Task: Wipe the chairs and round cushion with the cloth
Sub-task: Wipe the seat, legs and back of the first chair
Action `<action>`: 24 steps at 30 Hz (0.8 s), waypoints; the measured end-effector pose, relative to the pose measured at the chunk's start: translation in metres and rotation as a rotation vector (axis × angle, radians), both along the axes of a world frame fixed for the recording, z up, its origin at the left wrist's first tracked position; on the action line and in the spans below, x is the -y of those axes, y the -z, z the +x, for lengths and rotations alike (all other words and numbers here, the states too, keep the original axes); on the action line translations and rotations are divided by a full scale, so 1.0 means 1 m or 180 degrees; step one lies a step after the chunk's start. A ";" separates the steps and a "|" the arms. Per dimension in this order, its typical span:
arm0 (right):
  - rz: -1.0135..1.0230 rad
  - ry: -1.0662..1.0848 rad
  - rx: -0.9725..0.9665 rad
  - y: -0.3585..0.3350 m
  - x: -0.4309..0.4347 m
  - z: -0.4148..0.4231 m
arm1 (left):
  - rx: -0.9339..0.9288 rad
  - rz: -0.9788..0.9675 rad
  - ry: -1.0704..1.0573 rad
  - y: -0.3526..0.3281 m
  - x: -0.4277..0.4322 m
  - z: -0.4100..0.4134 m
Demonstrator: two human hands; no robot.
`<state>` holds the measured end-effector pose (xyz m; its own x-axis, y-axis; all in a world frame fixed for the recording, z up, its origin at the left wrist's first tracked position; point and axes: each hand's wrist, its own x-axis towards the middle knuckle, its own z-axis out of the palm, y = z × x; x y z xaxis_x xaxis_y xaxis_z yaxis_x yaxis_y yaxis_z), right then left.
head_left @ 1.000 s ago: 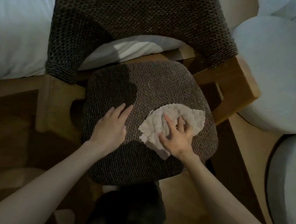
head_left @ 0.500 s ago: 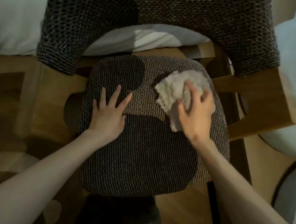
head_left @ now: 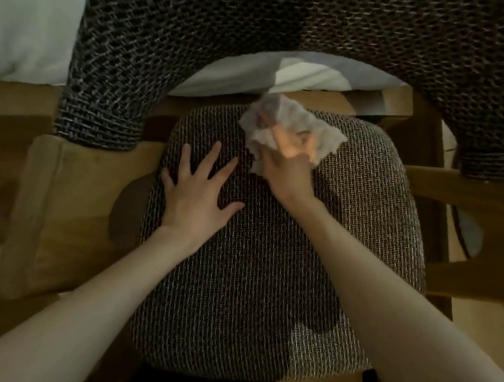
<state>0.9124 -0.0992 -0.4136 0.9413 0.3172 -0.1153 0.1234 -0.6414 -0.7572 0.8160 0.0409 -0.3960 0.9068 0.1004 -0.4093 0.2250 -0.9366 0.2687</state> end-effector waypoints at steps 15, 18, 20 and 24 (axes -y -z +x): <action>-0.0861 -0.0110 0.0641 -0.003 0.090 -0.068 | -0.0167 -0.0036 0.0103 -0.007 0.022 -0.020; -0.1023 -0.0646 0.0165 -0.008 0.102 -0.098 | -0.0163 0.0038 0.0457 -0.005 0.030 -0.040; -0.1308 -0.0063 0.0170 -0.010 0.133 -0.101 | -0.0188 0.0077 0.0657 -0.002 0.034 -0.053; -0.1472 0.1414 0.0443 -0.014 0.168 -0.137 | -0.0192 0.0049 0.0919 -0.001 0.037 -0.077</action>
<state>0.7754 -0.2674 -0.3995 0.9873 -0.1583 -0.0140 -0.1513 -0.9095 -0.3871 0.7387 0.0037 -0.3947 0.8728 -0.1516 -0.4639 -0.0362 -0.9680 0.2483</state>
